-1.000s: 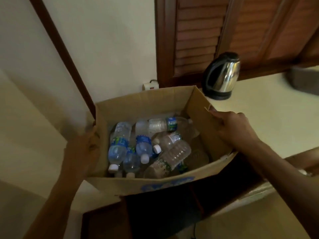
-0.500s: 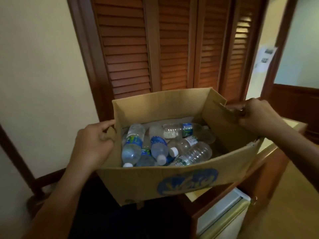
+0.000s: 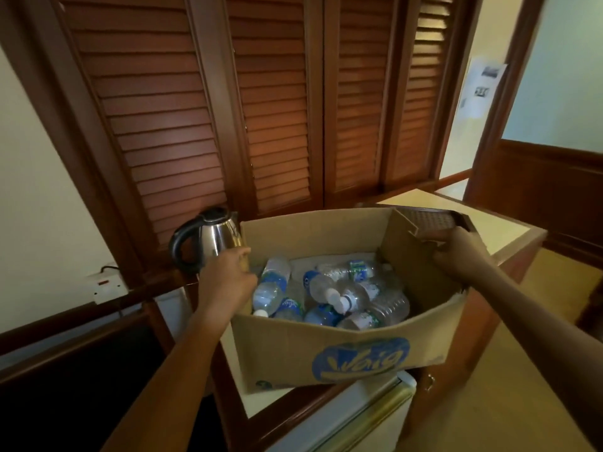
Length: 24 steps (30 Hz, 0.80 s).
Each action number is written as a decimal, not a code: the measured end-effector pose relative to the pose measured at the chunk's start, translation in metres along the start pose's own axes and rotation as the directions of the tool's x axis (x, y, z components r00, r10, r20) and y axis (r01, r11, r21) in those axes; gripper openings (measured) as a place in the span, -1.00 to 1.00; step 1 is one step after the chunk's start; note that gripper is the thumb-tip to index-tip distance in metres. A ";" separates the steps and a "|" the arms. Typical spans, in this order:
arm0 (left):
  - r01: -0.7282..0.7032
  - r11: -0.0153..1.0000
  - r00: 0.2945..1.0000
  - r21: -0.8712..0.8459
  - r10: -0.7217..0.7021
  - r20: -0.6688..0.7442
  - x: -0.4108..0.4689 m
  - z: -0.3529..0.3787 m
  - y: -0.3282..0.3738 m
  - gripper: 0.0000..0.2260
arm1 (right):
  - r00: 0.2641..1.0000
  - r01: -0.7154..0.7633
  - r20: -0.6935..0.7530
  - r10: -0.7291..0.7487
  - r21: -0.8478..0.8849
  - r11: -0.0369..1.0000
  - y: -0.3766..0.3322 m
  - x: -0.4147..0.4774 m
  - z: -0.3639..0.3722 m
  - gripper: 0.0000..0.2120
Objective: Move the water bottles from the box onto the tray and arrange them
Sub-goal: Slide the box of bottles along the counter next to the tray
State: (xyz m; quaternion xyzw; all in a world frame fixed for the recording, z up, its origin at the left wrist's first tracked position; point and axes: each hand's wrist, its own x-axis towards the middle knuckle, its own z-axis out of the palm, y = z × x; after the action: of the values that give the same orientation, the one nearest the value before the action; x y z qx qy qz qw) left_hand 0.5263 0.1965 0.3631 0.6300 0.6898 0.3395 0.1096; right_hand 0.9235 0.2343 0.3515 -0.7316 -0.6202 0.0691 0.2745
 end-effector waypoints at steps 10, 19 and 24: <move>0.156 0.980 0.987 -0.123 -0.150 0.056 0.036 0.026 -0.012 -0.52 | 0.952 -0.093 0.274 -0.140 0.691 0.717 0.012 -0.046 0.002 -0.44; 0.154 0.970 0.986 -0.186 -0.163 -0.033 0.069 0.055 -0.005 -0.61 | 0.981 -0.116 0.191 -0.022 0.680 0.724 0.009 0.050 0.014 -0.54; 0.201 0.957 0.972 -0.211 -0.221 -0.076 0.085 0.071 0.008 -0.59 | 0.967 -0.145 0.253 -0.031 0.644 0.751 0.012 0.101 0.023 -0.48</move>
State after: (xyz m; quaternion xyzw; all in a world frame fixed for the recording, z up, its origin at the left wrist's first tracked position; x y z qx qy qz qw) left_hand 0.5579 0.2997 0.3387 0.5207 0.7197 0.4248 0.1745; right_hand 0.9460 0.3356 0.3507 -0.5924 -0.5625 0.3820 0.4322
